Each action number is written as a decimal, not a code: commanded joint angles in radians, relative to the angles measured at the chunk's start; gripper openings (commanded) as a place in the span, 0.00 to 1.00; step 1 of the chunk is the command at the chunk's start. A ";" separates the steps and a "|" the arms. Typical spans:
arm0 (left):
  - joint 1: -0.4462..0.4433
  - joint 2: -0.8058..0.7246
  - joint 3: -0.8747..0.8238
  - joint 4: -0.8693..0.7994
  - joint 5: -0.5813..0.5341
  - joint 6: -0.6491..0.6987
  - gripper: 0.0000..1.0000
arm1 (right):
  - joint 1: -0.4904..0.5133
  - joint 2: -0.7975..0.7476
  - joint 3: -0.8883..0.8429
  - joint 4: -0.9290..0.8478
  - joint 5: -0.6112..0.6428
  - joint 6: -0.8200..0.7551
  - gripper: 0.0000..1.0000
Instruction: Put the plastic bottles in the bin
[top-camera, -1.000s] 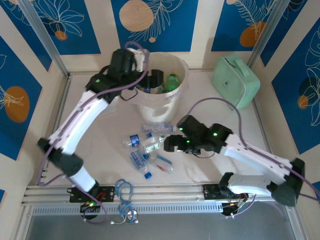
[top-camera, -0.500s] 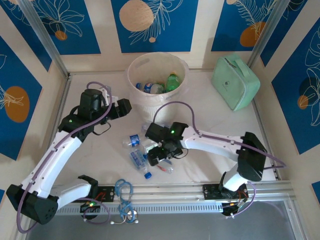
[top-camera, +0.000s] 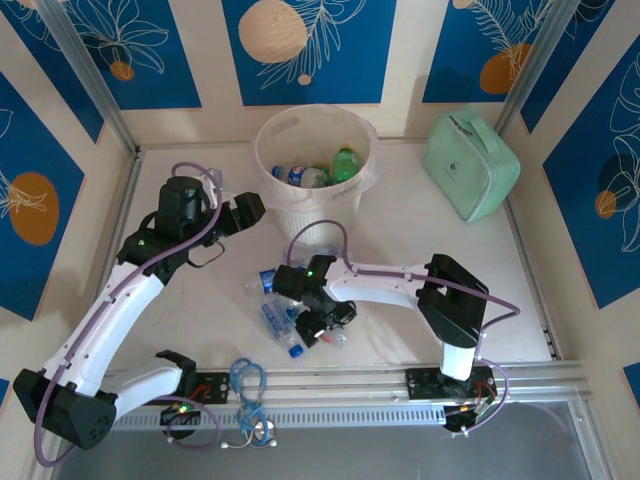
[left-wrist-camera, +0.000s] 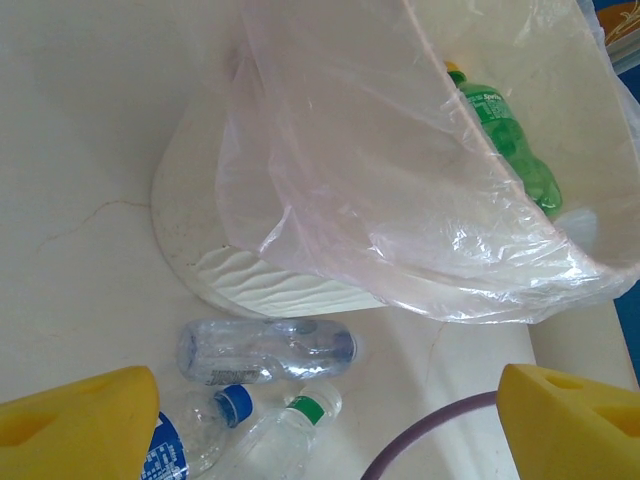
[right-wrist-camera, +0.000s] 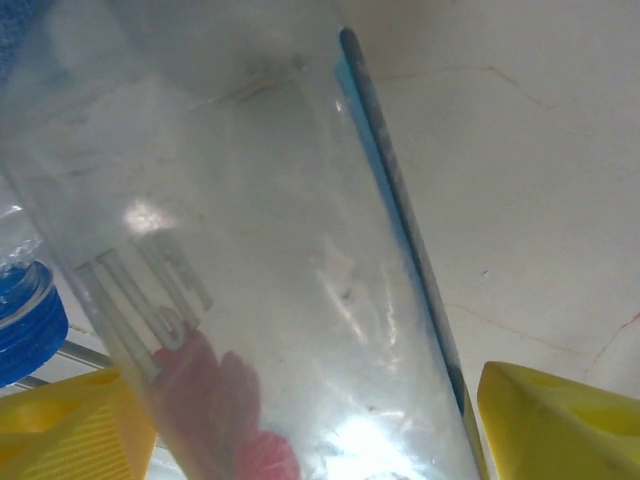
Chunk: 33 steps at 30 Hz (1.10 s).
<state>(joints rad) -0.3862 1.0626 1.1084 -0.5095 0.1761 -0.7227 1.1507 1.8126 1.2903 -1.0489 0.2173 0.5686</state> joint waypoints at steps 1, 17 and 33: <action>0.015 -0.003 0.002 0.023 0.020 -0.012 0.87 | -0.007 0.000 0.001 -0.025 0.015 -0.011 0.77; 0.018 0.008 0.016 0.032 0.047 -0.030 0.86 | 0.006 -0.188 -0.037 -0.019 0.074 0.010 0.60; 0.018 -0.003 0.021 0.086 0.092 -0.066 0.87 | -0.085 -0.526 -0.049 0.052 0.025 0.068 0.52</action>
<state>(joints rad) -0.3813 1.0763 1.1084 -0.4511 0.2443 -0.7811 1.0927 1.3670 1.2530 -1.0283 0.2764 0.6109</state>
